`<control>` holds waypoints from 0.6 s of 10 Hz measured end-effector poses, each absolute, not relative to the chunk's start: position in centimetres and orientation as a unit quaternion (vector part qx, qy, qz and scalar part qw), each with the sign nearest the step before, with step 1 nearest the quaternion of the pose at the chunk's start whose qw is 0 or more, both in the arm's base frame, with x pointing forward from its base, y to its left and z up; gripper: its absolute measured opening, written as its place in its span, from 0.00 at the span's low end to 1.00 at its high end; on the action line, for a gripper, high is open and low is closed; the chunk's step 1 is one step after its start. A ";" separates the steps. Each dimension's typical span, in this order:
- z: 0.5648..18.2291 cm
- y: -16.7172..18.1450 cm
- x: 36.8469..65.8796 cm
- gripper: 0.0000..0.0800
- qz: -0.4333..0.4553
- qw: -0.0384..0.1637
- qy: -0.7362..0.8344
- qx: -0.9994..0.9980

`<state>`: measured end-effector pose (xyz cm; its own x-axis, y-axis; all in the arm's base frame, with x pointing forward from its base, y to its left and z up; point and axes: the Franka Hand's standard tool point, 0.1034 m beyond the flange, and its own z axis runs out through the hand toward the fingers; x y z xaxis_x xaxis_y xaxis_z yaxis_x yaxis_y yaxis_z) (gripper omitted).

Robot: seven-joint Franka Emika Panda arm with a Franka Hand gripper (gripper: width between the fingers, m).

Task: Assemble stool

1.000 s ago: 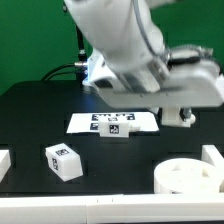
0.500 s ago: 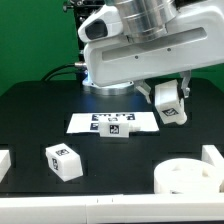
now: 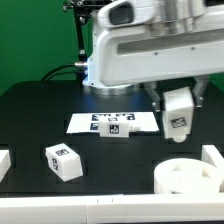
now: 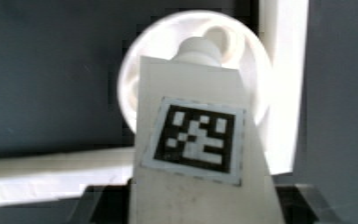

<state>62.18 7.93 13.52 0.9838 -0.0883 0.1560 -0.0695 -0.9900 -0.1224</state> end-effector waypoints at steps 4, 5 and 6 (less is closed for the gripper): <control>13.4 9.4 62.2 0.40 -0.201 0.049 0.010 -0.978; 13.6 10.1 62.2 0.40 -0.224 0.040 -0.012 -0.974; 13.6 9.8 62.5 0.40 -0.240 0.022 -0.048 -0.969</control>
Offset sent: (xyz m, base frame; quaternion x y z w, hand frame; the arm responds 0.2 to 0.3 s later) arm 0.0043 0.0014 -0.0020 -0.1183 0.2027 -0.1181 0.9649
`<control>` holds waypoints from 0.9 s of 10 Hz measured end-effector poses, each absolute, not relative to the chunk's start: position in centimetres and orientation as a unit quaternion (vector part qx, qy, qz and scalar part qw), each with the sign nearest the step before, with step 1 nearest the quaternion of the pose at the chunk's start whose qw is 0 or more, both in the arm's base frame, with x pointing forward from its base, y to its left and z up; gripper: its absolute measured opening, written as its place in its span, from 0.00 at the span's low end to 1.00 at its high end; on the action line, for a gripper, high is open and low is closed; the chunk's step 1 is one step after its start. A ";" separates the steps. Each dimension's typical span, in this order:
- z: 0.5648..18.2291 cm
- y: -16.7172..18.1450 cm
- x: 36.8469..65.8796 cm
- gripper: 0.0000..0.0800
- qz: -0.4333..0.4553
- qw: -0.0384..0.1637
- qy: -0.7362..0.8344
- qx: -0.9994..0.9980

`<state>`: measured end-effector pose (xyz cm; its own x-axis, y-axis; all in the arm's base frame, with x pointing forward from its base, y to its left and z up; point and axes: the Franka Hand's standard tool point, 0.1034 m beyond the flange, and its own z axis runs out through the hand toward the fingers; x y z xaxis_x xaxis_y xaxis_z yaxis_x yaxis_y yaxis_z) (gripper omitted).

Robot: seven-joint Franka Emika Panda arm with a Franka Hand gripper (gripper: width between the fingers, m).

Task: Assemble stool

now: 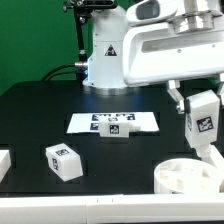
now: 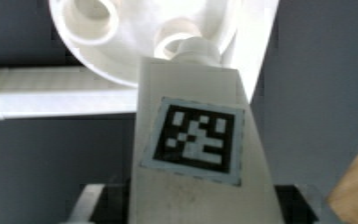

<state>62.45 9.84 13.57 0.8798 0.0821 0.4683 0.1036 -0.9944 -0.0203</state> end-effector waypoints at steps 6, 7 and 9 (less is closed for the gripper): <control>13.0 9.8 62.2 0.40 -0.235 0.001 -0.106 -0.966; 12.5 10.2 62.3 0.40 -0.228 -0.010 -0.142 -0.963; 12.2 11.0 63.4 0.40 -0.222 -0.023 -0.178 -0.958</control>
Offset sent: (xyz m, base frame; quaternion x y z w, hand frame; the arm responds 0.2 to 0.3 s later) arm 0.0000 0.0000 0.0000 0.0000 0.0000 0.0000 1.0000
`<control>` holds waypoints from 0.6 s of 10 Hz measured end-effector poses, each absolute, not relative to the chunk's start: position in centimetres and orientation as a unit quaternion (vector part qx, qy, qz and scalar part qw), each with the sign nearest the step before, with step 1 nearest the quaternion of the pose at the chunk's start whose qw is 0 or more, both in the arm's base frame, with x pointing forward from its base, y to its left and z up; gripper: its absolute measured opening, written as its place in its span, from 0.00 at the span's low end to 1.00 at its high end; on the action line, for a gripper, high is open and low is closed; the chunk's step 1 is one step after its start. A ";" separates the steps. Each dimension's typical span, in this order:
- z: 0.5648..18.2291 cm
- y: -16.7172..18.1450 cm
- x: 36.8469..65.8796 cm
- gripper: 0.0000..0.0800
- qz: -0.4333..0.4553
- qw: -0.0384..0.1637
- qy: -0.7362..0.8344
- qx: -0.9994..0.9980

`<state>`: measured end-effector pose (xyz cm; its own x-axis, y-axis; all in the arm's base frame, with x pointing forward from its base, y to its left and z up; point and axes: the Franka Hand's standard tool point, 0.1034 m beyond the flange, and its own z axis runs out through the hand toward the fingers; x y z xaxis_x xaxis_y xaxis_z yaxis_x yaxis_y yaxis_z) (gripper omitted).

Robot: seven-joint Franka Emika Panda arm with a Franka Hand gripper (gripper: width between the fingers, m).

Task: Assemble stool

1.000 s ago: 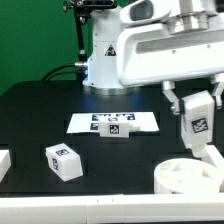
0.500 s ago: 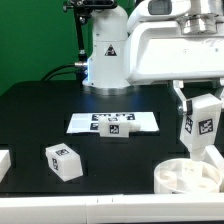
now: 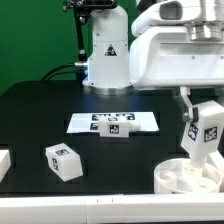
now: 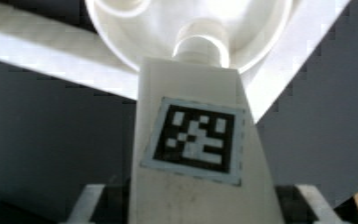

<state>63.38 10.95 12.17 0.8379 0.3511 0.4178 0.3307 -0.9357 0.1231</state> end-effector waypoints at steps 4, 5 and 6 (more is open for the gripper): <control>11.9 11.0 63.3 0.40 0.222 0.024 0.179 0.958; 11.2 11.5 63.2 0.40 0.229 0.026 0.189 0.955; 10.8 11.7 63.1 0.40 0.227 0.029 0.197 0.953</control>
Offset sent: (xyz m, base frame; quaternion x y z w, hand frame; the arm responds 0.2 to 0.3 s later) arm 0.0000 0.0000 0.0000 0.0000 0.0000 0.0000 1.0000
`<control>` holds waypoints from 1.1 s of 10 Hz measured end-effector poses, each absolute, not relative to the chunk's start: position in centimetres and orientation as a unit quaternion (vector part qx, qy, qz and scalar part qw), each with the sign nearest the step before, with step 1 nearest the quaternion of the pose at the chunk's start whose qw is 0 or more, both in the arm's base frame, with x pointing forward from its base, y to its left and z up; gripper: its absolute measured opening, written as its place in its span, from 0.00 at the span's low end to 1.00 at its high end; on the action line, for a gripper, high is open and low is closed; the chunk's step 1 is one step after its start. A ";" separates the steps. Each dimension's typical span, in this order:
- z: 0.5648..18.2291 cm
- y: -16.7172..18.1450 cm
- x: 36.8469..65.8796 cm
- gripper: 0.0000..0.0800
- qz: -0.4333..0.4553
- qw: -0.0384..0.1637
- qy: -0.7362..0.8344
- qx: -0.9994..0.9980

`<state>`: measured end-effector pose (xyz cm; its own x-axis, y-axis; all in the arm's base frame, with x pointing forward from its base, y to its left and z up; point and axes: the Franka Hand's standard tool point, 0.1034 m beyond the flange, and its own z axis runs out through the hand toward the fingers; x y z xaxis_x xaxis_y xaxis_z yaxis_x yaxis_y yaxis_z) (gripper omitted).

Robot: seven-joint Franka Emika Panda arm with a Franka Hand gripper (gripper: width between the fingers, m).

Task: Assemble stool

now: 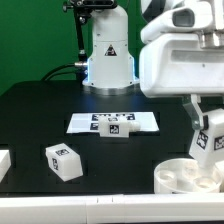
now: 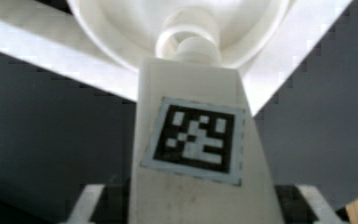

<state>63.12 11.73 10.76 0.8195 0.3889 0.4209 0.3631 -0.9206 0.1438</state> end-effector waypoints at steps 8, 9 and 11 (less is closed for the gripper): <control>9.8 11.2 63.8 0.40 0.224 0.031 0.194 0.955; 9.4 11.3 63.6 0.40 0.222 0.031 0.194 0.955; 8.7 11.4 63.3 0.40 0.217 0.031 0.197 0.956</control>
Offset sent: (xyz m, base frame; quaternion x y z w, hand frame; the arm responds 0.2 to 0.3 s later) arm 0.0103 -0.0048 -0.0026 -0.0103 -0.0039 -0.0125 0.9999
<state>63.35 11.39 8.66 0.8289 0.3892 0.4019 0.3623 -0.9208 0.1443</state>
